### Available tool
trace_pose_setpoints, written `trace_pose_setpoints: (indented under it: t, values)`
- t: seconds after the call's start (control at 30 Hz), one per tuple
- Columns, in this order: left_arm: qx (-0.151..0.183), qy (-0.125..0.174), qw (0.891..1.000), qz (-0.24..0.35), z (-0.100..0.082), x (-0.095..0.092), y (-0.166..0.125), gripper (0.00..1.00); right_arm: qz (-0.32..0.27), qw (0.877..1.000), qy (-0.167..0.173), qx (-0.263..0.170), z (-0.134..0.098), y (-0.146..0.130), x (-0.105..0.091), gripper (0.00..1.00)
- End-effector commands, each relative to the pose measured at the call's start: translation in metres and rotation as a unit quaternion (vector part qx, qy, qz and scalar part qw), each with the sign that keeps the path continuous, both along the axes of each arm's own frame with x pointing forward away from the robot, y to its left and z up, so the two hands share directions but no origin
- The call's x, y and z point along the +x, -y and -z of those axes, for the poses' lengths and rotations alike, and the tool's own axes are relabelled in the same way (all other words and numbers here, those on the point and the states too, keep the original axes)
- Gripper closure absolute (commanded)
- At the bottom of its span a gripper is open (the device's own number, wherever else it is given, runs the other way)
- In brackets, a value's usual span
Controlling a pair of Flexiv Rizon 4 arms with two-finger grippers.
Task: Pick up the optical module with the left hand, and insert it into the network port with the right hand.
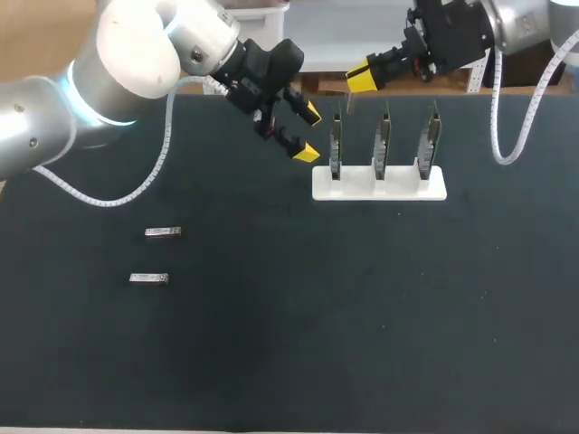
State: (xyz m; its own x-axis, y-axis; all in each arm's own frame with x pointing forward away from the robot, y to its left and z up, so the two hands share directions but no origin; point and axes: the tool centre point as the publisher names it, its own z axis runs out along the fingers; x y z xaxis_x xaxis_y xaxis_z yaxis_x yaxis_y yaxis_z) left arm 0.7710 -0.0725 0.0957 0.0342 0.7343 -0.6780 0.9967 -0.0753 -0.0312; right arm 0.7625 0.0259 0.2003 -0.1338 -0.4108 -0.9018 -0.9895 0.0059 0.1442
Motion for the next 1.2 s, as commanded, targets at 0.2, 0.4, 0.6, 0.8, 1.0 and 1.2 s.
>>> trace_pose_setpoints:
  t: [0.2,0.4,0.6,0.8,1.0,1.2]
  values:
    - [-0.003,0.004,1.000,0.003,0.0016,-0.0011,0.0017,0.00,0.006,1.000,0.002,-0.003,-0.0007,0.0006,-0.0038,1.00]
    - [-0.004,0.004,1.000,0.008,0.0028,-0.0015,0.0019,0.00,0.008,1.000,0.001,-0.003,-0.0006,0.0006,-0.0044,1.00]
    - [-0.007,0.003,1.000,0.016,0.0026,-0.0021,0.0021,0.00,0.009,1.000,0.002,-0.003,-0.0007,0.0007,-0.0045,1.00]
    - [-0.003,0.001,1.000,0.026,0.0048,-0.0061,0.0032,0.00,0.008,1.000,0.001,-0.004,-0.0005,0.0004,-0.0043,1.00]
    - [-0.003,-0.002,1.000,0.027,0.0084,-0.0096,0.0047,0.00,0.008,1.000,0.000,-0.005,0.0001,-0.0003,-0.0043,1.00]
    - [-0.004,0.002,1.000,0.022,0.0071,-0.0090,0.0048,0.00,0.007,1.000,0.001,-0.005,0.0002,-0.0011,-0.0045,1.00]
